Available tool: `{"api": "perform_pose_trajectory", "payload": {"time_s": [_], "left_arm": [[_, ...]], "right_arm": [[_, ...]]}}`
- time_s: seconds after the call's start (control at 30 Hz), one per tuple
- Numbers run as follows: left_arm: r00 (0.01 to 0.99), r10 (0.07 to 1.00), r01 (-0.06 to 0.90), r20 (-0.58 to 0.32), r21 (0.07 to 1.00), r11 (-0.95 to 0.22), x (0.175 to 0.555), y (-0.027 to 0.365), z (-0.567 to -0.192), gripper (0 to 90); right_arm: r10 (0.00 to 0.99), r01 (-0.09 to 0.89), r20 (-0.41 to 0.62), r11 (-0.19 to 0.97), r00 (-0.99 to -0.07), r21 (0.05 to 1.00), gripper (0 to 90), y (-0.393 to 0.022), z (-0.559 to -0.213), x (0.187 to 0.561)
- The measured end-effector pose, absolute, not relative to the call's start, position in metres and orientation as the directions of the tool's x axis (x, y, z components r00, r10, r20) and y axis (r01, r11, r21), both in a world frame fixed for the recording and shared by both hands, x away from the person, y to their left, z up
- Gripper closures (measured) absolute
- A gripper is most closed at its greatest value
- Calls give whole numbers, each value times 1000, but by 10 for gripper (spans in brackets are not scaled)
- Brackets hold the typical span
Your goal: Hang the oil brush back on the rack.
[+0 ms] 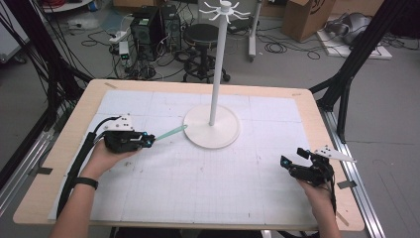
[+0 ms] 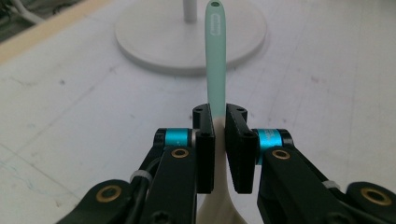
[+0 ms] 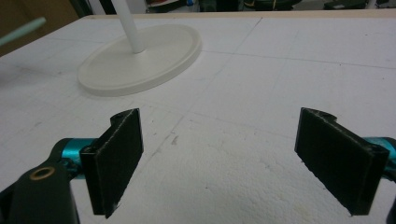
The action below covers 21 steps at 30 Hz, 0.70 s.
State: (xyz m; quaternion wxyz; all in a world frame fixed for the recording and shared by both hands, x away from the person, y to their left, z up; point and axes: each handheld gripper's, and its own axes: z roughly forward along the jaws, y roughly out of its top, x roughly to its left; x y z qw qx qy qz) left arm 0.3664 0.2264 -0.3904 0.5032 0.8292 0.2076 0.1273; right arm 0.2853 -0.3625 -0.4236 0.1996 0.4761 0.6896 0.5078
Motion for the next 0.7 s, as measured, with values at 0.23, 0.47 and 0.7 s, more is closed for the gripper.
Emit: {"api": "perform_pose_trajectory", "payload": {"time_s": [0.23, 0.47, 0.7], "left_arm": [[862, 506, 158, 11, 944, -290, 360, 231, -360, 826], [854, 520, 109, 26, 968, -228, 358, 227, -331, 827], [845, 533, 60, 41, 983, -171, 357, 222, -302, 827]], "right_arm": [[860, 452, 204, 34, -467, 892, 144, -362, -424, 286], [861, 458, 210, 30, -463, 888, 144, -362, -424, 286], [860, 461, 214, 27, -464, 887, 144, -363, -424, 287]]}}
